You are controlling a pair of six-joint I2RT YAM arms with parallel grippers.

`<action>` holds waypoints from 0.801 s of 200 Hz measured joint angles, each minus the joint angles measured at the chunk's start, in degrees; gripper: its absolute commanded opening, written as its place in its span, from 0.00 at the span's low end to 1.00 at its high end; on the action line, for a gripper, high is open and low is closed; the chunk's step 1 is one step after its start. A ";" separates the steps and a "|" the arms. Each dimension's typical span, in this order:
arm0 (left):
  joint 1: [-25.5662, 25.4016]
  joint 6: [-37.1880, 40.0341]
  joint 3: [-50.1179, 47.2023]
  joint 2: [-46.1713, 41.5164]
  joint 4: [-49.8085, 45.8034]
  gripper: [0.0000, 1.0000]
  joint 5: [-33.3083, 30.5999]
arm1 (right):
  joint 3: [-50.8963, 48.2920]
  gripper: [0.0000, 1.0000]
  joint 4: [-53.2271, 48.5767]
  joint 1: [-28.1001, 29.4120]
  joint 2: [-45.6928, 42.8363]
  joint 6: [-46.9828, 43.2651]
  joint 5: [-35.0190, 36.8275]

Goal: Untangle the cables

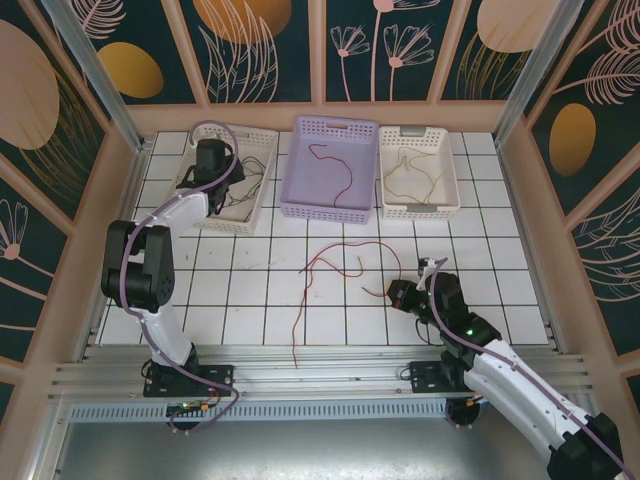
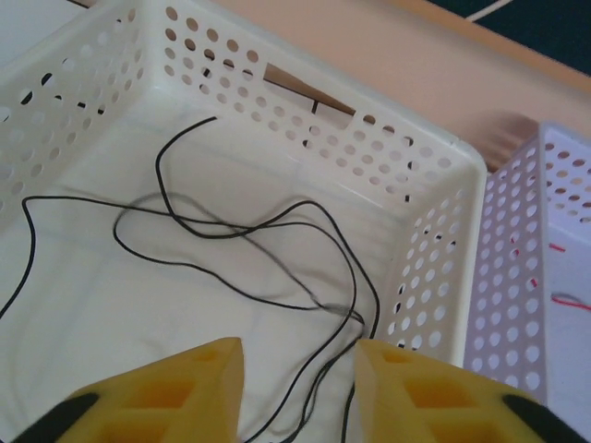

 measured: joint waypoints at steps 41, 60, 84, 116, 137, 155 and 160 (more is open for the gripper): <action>0.00 1.09 4.24 -2.23 -4.00 0.81 1.11 | 2.21 0.00 -1.62 -0.04 0.00 -0.22 0.20; 0.00 1.68 5.92 -4.87 -6.25 0.91 2.27 | 4.66 0.00 -3.72 -0.04 0.13 -1.01 1.27; 0.00 2.19 6.10 -11.19 -9.55 0.99 2.78 | 9.03 0.00 -6.45 -0.15 1.11 -2.64 3.30; -0.02 2.12 4.20 -20.76 -12.09 0.98 1.22 | 14.14 0.00 -8.74 -0.20 3.39 -3.67 5.44; 0.00 1.75 -1.42 -26.95 -11.74 0.98 0.13 | 17.40 0.00 -10.27 -0.20 5.73 -4.52 6.43; 0.00 1.53 -7.91 -30.58 -11.39 0.98 -0.92 | 21.40 0.00 -11.87 -0.22 8.31 -5.25 7.52; 0.00 1.53 -9.42 -31.04 -11.28 0.99 -1.11 | 22.75 0.00 -12.28 -0.20 9.09 -5.62 7.78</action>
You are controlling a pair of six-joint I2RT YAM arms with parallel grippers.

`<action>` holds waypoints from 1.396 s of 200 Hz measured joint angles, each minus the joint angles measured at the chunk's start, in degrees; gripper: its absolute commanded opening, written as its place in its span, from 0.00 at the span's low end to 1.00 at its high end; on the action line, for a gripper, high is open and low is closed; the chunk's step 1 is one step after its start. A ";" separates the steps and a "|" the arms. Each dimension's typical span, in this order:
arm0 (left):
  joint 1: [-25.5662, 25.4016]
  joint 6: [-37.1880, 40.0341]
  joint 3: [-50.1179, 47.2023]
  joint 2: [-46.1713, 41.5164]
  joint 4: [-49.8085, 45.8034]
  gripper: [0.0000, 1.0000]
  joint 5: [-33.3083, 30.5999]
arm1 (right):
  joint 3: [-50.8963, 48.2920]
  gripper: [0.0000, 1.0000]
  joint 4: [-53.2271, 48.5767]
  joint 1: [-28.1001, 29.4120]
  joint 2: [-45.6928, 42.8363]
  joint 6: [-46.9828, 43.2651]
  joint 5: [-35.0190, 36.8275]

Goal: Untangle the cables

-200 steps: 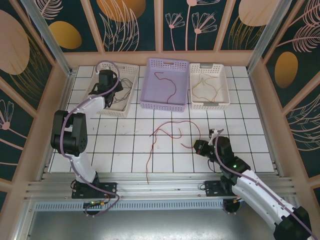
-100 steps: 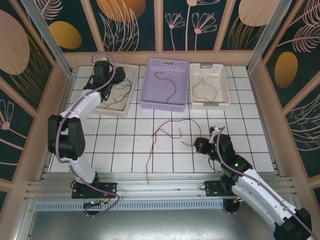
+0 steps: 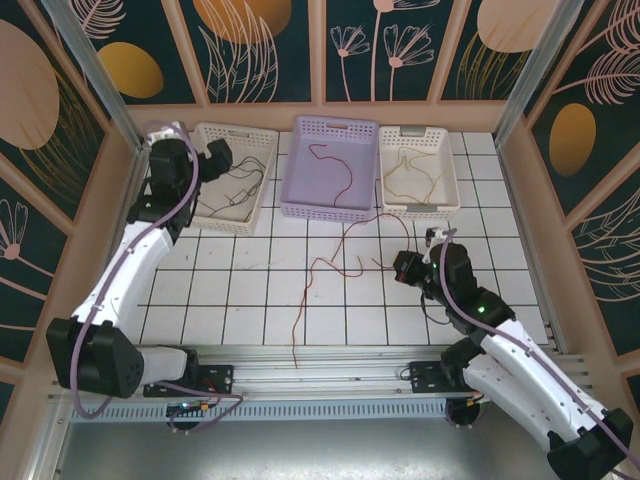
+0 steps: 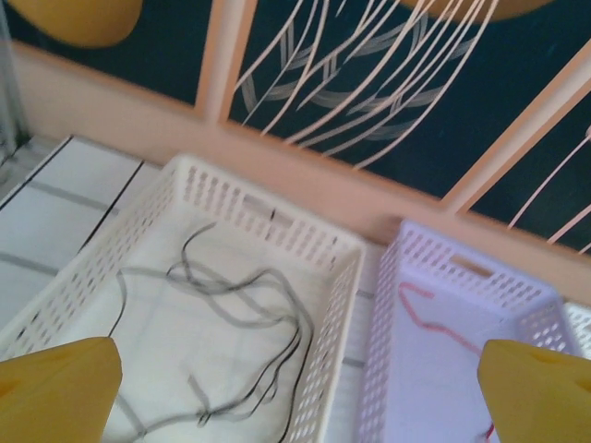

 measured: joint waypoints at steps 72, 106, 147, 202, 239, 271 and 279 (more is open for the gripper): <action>-0.11 -0.44 -10.62 -2.49 3.65 0.99 -0.13 | 18.21 0.00 -3.34 3.48 8.57 -3.82 6.45; -1.18 -0.26 -13.70 -5.49 6.84 0.99 -2.10 | 27.61 0.00 -5.29 5.33 13.11 -6.03 9.38; -3.72 1.79 -15.98 -8.31 9.92 0.98 -6.32 | 39.01 0.00 -7.37 8.07 20.68 -8.57 11.72; -4.59 3.28 -16.63 -8.79 11.72 0.99 -10.64 | 49.66 0.00 -9.68 8.66 28.79 -12.02 13.84; -4.59 3.28 -18.03 -9.75 13.03 0.99 -12.55 | 56.68 0.00 -10.78 7.52 34.99 -14.64 14.38; -4.59 3.30 -18.45 -10.51 13.86 0.99 -13.57 | 61.86 0.00 -11.74 4.46 40.96 -16.39 14.34; -4.59 3.28 -18.45 -10.69 13.94 0.99 -13.70 | 62.84 0.00 -11.89 3.56 42.49 -16.74 13.94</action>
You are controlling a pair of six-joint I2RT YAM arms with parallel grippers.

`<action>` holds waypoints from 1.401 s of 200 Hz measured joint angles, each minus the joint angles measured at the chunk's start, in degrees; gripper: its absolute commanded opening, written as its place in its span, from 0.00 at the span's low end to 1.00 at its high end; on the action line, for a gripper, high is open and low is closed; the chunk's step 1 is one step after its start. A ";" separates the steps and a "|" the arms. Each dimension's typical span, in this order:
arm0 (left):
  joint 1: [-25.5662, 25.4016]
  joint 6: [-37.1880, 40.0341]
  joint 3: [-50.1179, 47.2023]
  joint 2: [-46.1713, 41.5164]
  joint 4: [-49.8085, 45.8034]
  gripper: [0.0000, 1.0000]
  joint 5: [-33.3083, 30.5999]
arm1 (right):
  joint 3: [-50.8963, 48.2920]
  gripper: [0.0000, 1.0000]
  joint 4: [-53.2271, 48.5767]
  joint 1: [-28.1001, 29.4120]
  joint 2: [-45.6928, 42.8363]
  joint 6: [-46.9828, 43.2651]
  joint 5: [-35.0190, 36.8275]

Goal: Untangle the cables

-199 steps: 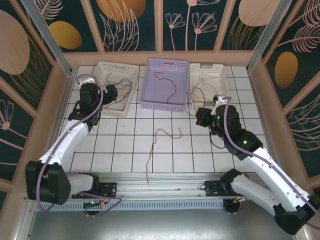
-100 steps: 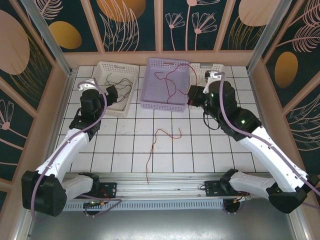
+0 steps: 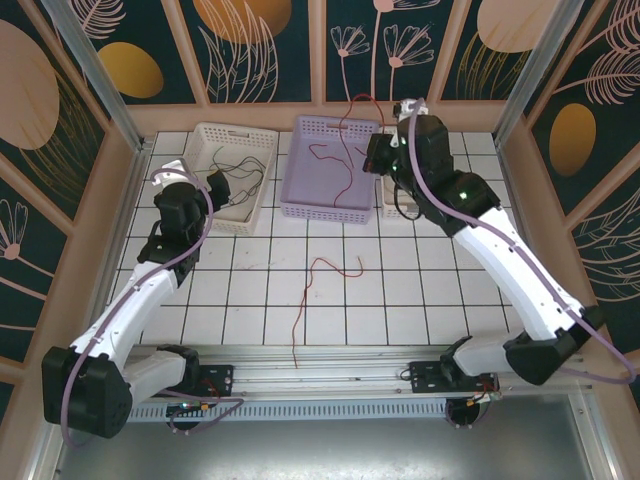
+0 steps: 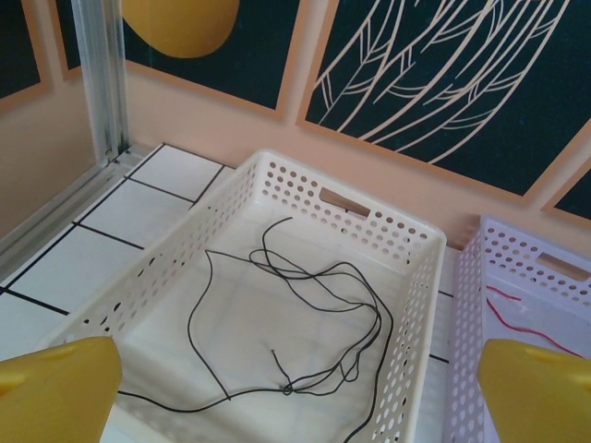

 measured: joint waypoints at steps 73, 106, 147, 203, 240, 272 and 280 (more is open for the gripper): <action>-0.17 0.24 -0.04 -0.39 0.55 0.98 -1.11 | 5.01 0.00 -0.96 -3.78 16.11 -1.16 -3.13; -0.37 0.44 -0.07 -0.46 0.57 0.98 -1.16 | 5.11 0.00 -1.27 -3.78 23.63 -1.42 -4.17; -0.50 0.66 -0.07 -0.46 0.57 0.99 -1.16 | 7.63 0.00 -1.84 -3.78 32.87 -1.62 -4.20; -1.03 1.07 -0.07 -0.46 0.57 0.99 -1.18 | 12.28 0.00 -2.36 -4.50 43.58 -2.51 -4.11; -1.03 1.07 -0.07 -0.46 0.57 0.99 -1.18 | 14.91 0.00 -3.39 -6.29 47.74 -3.15 -4.13; -1.03 1.09 -0.07 -0.46 0.57 0.99 -1.16 | 17.70 0.00 -4.28 -7.06 51.15 -3.50 -4.15; -1.03 1.09 -0.07 -0.46 0.57 0.99 -1.16 | 17.70 0.00 -4.68 -7.04 51.52 -3.56 -4.20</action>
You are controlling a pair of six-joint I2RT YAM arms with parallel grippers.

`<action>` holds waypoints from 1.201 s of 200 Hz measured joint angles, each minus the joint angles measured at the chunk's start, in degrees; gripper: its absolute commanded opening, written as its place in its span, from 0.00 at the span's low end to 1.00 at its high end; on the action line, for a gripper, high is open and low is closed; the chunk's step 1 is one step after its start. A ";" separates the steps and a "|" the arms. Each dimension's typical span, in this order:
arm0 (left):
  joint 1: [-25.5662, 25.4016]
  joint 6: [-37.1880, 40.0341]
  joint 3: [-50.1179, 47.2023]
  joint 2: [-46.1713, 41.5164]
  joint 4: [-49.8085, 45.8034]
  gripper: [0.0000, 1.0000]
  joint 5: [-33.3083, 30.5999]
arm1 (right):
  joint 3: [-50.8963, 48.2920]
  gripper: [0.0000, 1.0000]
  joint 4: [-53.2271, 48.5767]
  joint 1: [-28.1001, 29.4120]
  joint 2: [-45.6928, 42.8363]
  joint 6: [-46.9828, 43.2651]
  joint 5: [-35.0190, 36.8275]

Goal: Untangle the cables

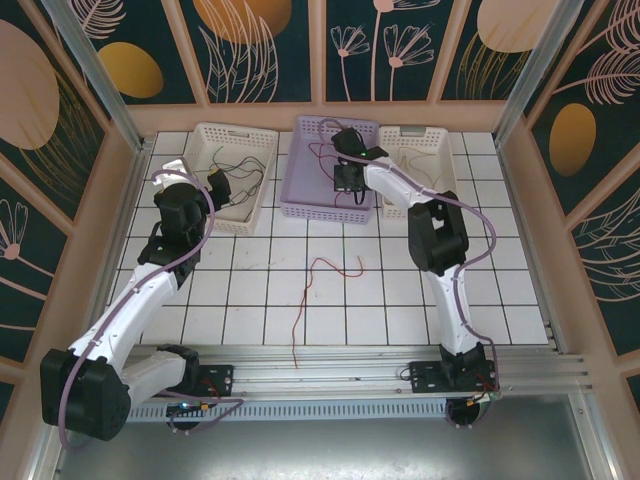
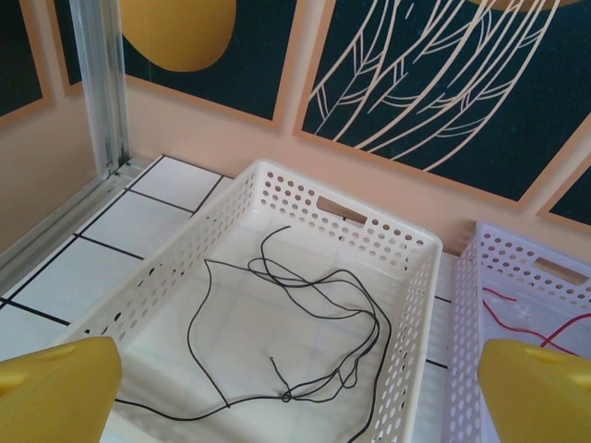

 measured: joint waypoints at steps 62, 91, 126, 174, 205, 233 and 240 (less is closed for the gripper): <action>0.00 0.00 0.00 0.04 0.00 0.99 0.02 | 2.23 0.00 -2.25 0.00 0.68 -0.55 -0.57; 0.00 0.00 0.00 0.07 0.00 0.99 0.04 | 4.22 0.12 -3.50 0.11 0.68 -1.18 -0.59; 0.00 0.00 0.00 0.07 0.00 0.99 0.04 | 5.64 0.22 -4.57 0.79 0.66 -2.29 -0.52; -0.11 0.00 0.00 0.07 0.00 0.98 0.04 | 7.13 0.27 -6.14 1.70 0.66 -2.99 -0.44; -0.11 0.00 0.00 0.07 0.00 0.98 0.04 | 7.80 0.29 -6.75 1.88 0.66 -3.02 -0.28; -0.22 0.00 0.00 0.07 0.00 0.99 0.04 | 7.87 0.38 -7.13 1.90 0.33 -3.04 -0.55; -0.22 0.00 0.00 0.09 0.00 0.99 0.04 | 7.85 0.41 -7.13 1.95 0.11 -3.19 -0.87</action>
